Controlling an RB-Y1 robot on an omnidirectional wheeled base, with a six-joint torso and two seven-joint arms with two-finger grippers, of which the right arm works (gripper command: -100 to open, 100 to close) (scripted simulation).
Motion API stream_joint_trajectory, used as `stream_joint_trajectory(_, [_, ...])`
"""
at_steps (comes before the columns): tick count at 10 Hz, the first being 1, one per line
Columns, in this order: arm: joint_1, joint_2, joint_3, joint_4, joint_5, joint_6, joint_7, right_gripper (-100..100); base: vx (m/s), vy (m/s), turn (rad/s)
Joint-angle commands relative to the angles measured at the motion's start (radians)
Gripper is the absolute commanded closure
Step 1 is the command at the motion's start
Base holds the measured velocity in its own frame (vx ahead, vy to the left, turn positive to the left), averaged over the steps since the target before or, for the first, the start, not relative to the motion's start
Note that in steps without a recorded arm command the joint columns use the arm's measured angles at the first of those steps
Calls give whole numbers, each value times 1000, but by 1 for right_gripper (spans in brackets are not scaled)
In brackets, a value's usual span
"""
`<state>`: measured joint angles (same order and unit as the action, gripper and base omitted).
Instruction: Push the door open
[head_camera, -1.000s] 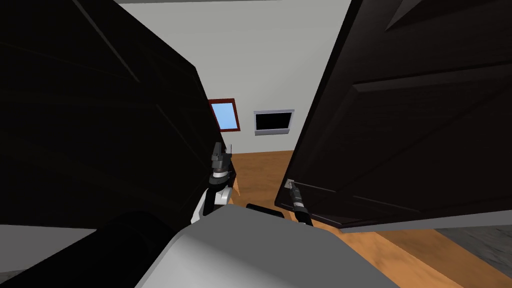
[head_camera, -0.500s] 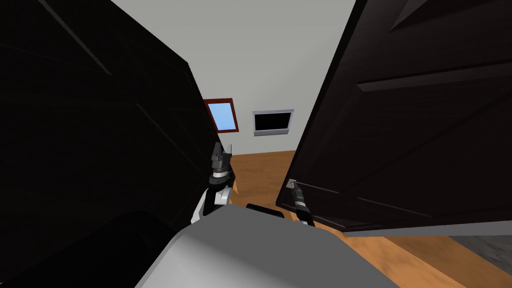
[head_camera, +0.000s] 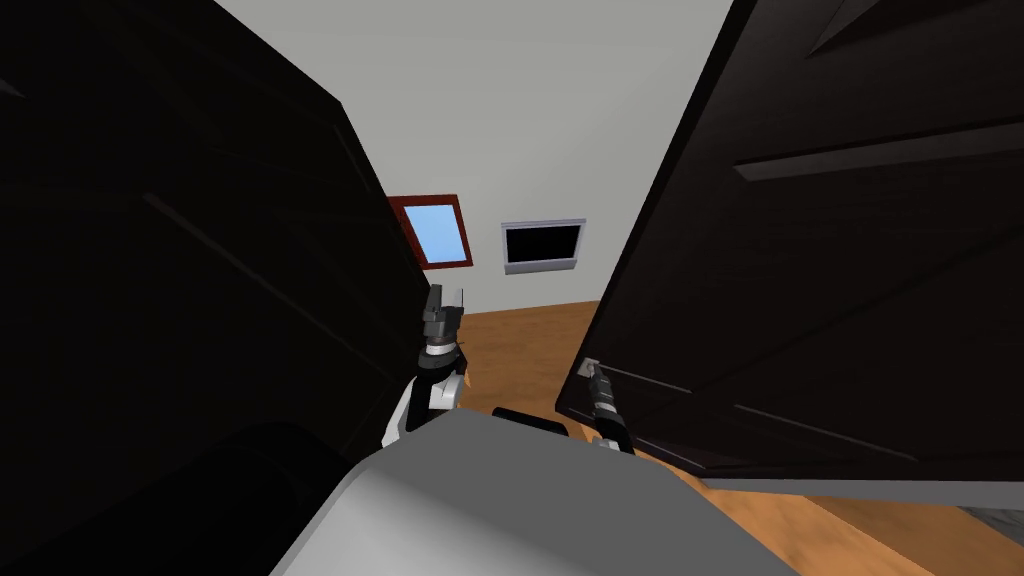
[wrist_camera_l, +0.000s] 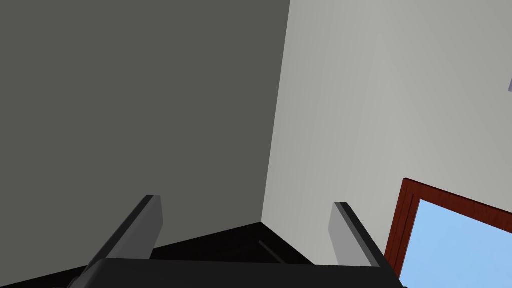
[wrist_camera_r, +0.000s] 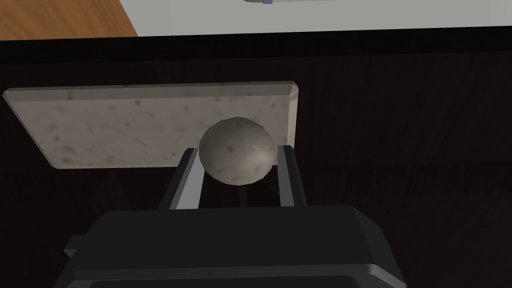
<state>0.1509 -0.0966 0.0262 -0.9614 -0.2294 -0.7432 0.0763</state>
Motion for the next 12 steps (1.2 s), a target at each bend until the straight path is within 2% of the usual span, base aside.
stream_joint_trajectory(1, [-16, 0, -25, 7, -7, -1, 4, 100, 201, 78, -62])
stream_joint_trajectory(4, [-26, 8, -51, 18, -15, 2, 10, 100, 188, 59, -47])
stream_joint_trajectory(5, [-26, 3, -49, 26, -15, 0, 7, 100, 76, 8, -21])
stream_joint_trajectory(12, [-34, 3, -128, 37, -54, -3, 32, 100, 181, 35, -54])
